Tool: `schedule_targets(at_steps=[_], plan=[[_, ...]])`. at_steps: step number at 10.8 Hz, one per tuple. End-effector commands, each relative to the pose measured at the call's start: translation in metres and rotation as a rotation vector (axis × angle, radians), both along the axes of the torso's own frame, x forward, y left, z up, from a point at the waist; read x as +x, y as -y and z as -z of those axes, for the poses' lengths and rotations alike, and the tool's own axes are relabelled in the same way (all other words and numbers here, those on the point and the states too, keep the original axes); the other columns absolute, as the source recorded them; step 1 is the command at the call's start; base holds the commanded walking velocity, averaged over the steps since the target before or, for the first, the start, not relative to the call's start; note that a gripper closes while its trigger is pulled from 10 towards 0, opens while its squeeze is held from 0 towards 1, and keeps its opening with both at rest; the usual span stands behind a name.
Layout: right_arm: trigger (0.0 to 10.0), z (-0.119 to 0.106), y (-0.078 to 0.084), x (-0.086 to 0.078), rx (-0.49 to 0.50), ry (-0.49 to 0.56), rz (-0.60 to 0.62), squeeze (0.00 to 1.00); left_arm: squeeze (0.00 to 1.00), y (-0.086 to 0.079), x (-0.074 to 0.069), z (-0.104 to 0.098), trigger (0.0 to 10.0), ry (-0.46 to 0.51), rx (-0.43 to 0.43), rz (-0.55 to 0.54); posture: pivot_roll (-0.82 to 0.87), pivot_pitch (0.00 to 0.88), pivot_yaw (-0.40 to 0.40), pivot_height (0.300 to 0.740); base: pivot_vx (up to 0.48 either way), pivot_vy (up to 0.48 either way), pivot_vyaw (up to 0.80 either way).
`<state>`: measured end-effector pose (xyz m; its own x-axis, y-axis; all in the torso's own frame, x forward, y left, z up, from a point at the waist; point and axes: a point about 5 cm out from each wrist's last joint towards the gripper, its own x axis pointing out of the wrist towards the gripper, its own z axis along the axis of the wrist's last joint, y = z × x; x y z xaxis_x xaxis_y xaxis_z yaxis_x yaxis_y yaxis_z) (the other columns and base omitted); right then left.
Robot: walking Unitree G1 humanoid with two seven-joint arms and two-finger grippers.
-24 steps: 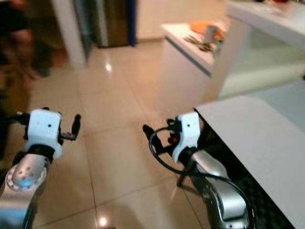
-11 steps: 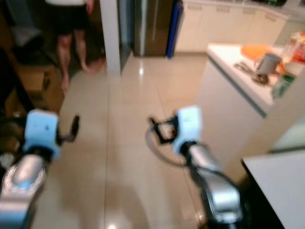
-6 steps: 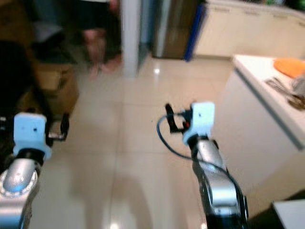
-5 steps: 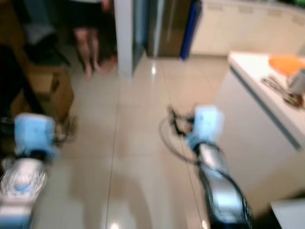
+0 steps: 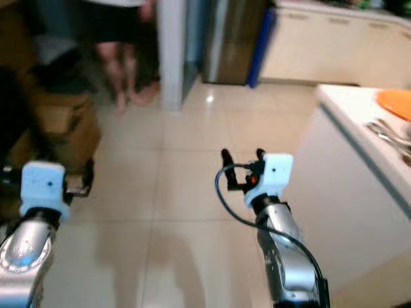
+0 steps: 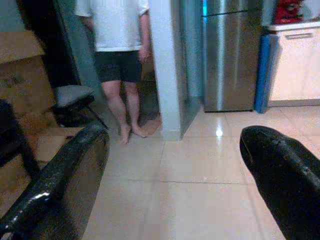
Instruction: Setting the table
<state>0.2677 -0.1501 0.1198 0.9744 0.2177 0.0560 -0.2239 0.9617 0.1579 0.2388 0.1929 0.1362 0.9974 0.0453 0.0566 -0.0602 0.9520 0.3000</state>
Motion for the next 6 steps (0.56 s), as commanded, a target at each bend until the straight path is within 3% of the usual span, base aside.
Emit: schedule_targets(at_steps=[1,6], plan=[[10.0,-0.0032,0.0004,0.0012,0.007,0.016,-0.008,0.0,0.0,-0.0007,0.0003,-0.0011,10.0,0.005,0.012,-0.001,0.09,0.0,-0.037,0.74,0.375,0.0,0.0],[10.0,-0.0014,-0.0034,0.0035,0.006,0.005,-0.019,0.0,0.0,0.0037,0.0023,-0.0032,10.0,0.01,0.034,0.03,0.1,0.0,-0.042,0.74,0.377,0.0,0.0]])
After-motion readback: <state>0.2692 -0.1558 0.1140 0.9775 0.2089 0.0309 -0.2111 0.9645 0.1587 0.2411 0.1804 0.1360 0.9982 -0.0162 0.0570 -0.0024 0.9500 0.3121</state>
